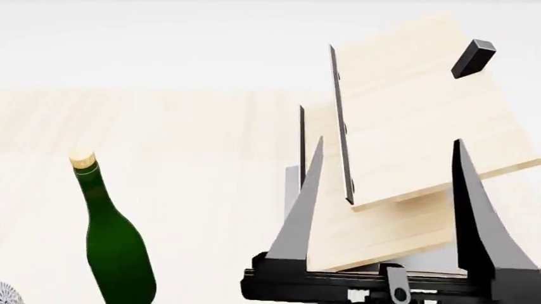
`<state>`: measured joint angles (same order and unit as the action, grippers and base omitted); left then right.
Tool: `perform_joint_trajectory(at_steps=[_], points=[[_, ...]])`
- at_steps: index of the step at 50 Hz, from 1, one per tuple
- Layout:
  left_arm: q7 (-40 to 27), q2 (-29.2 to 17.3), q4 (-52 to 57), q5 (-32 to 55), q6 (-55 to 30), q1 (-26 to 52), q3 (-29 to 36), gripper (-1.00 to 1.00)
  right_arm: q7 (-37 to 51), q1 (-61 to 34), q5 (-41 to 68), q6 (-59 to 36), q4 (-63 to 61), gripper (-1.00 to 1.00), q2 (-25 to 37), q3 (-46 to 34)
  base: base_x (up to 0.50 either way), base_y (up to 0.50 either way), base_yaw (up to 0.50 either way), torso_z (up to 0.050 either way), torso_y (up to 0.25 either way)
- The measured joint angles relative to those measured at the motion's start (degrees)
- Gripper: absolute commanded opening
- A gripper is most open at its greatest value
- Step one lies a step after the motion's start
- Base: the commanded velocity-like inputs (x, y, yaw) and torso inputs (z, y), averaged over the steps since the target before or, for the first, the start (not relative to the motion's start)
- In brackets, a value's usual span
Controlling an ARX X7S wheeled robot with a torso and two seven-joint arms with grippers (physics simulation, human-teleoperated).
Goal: Put the wine bottle on the wine rack.
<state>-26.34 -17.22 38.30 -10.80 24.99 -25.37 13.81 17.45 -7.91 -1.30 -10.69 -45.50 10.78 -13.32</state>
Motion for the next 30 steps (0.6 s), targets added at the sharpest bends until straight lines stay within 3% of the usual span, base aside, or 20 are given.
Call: perform_joint_trajectory(at_steps=[16, 30], points=[[-0.51, -0.39, -0.09, 0.17, -0.11, 0.21, 0.1, 1.0, -1.81, -16.15, 3.26, -19.3, 0.45, 1.0, -1.76, 0.9, 0.0, 0.0, 0.0, 0.0, 0.0], [-0.97, -0.77, 0.33, 0.35, -0.33, 0.27, -0.01, 1.0, -10.59, -28.54, 10.2, -35.51, 3.36, 1.0, 1.75, -0.18, 0.0, 0.0, 0.0, 0.0, 0.0]])
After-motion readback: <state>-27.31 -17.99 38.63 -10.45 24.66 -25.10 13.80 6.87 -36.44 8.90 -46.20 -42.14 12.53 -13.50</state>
